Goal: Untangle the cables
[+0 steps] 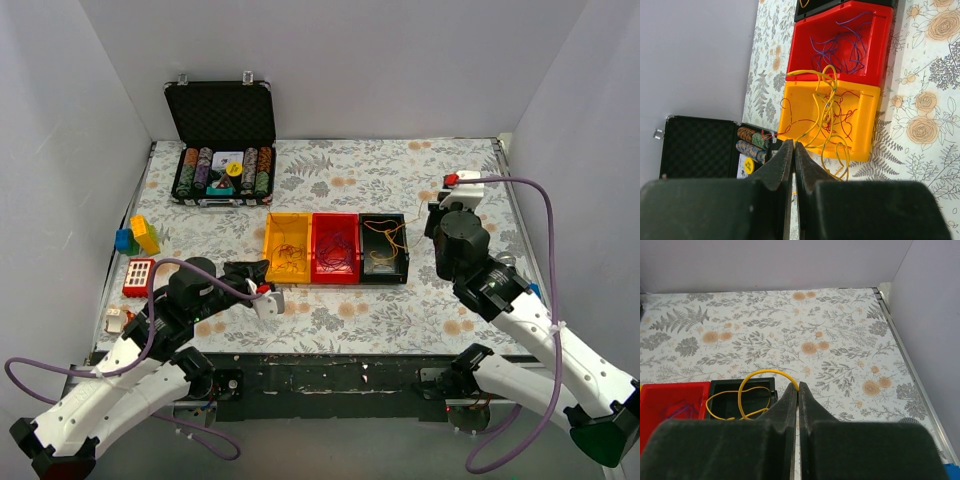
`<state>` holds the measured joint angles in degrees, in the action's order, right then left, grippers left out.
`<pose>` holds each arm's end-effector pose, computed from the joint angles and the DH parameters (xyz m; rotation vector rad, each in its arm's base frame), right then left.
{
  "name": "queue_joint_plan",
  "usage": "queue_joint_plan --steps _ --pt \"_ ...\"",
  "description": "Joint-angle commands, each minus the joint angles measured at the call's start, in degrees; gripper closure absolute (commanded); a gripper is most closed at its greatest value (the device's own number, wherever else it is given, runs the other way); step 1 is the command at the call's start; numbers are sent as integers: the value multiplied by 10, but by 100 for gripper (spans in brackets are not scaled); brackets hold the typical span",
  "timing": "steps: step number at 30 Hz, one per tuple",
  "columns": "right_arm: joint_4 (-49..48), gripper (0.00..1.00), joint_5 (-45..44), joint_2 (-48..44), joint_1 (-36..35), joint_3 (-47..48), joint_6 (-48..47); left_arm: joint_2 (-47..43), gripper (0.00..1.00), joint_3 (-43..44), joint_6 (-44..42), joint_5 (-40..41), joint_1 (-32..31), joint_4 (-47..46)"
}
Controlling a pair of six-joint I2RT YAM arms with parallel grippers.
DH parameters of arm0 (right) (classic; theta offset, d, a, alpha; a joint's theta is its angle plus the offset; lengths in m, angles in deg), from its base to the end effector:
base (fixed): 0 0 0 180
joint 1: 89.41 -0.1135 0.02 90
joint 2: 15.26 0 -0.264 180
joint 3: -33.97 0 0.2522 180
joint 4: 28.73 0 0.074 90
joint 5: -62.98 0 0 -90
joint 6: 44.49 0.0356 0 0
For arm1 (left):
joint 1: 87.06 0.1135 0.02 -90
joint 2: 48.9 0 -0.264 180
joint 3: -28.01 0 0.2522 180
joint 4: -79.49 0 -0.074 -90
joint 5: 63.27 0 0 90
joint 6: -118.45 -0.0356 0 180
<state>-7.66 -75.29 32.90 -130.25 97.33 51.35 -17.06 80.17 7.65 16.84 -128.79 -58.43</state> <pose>0.1569 0.1005 0.3663 0.1291 1.6345 -0.0818 0.0956 -0.0934 0.2999 1.1174 1.6186 -0.4087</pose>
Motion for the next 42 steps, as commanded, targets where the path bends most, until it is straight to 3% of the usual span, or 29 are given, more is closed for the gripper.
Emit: queue_joint_plan --steps 1,5,13,27,32,34,42 --pt "7 99 -5 14 2 -2 7 3 100 27 -4 -2 3 -1" --pt "-23 99 11 33 1 -19 -5 9 100 32 -3 -3 3 -2" --pt "-87 99 31 189 6 7 -32 21 100 48 29 -22 3 -14" --pt "-115 98 278 364 63 35 65 36 100 54 203 -72 3 -93" --pt "-126 44 346 311 74 46 62 57 100 52 323 -56 3 -152" --pt "-137 30 368 272 74 46 59 66 100 47 367 -36 3 -182" --pt "-153 23 474 118 74 12 84 89 100 23 491 22 3 -251"
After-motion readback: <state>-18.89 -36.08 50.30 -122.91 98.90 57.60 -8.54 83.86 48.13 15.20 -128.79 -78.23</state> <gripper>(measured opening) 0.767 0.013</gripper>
